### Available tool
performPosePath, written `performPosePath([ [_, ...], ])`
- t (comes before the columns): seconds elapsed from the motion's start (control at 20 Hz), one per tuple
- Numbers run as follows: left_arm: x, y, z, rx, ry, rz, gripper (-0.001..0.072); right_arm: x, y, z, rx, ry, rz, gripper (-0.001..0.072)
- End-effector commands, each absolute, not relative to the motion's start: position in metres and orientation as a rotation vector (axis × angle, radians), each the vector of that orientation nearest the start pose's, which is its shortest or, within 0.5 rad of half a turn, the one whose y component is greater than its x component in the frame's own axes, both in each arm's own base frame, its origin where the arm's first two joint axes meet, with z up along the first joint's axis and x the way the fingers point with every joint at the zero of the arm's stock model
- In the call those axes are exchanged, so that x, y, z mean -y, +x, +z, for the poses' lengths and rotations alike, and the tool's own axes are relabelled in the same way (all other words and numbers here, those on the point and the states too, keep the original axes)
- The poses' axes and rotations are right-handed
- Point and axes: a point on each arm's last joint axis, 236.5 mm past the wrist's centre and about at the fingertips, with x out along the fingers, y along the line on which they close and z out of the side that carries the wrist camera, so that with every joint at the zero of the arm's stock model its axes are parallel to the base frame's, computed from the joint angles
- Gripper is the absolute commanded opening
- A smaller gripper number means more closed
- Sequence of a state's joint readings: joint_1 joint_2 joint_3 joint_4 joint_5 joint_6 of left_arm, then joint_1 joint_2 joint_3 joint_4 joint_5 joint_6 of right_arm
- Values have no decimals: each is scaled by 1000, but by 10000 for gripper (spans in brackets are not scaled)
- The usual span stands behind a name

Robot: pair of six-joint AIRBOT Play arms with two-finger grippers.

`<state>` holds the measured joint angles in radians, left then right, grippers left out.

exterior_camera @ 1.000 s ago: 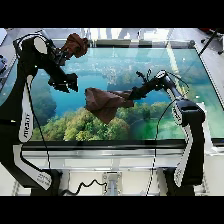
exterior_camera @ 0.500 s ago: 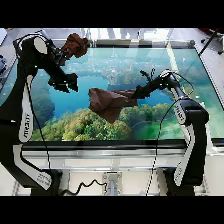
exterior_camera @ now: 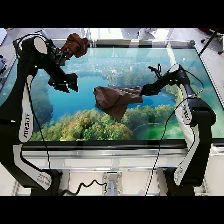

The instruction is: Fold the shirts.

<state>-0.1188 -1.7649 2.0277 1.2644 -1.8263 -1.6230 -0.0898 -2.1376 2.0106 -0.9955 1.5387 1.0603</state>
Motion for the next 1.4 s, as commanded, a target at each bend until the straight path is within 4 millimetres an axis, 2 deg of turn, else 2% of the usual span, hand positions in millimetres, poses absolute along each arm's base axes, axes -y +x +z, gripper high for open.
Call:
performPosePath([
  [0.0, 119, 416, 75, -1574, -119, -347, 499, -47, 526, -38, -1268, -80, 677, 575],
  [0.05, 120, 416, 74, -1576, -120, -348, 498, -57, 526, -14, -1199, -87, 736, 417],
  [0.1, 119, 415, 74, -1579, -120, -348, 499, -74, 518, 8, -1153, -84, 831, 156],
  [0.15, 120, 415, 74, -1578, -122, -350, 499, -96, 506, 28, -1109, -72, 945, 38],
  [0.25, 120, 415, 74, -1578, -122, -351, 499, -130, 494, 50, -1068, -38, 1044, 38],
  [0.4, 120, 416, 74, -1577, -122, -350, 499, -162, 484, 52, -1082, -45, 1098, 39],
  [0.55, 121, 415, 74, -1578, -123, -353, 499, -182, 470, 51, -1108, -70, 1156, 40],
  [0.7, 121, 418, 74, -1566, -126, -352, 498, -191, 461, 51, -1124, -85, 1186, 40],
  [0.9, 122, 423, 74, -1544, -130, -350, 499, -190, 462, 51, -1122, -83, 1183, 40],
  [1.15, 122, 424, 74, -1541, -131, -350, 499, -187, 469, 51, -1101, -79, 1163, 40],
  [1.25, 123, 427, 74, -1528, -134, -349, 499, -195, 481, 55, -1053, -66, 1139, 39],
  [1.35, 123, 429, 74, -1521, -135, -348, 499, -199, 483, 55, -1041, -67, 1136, 40],
])
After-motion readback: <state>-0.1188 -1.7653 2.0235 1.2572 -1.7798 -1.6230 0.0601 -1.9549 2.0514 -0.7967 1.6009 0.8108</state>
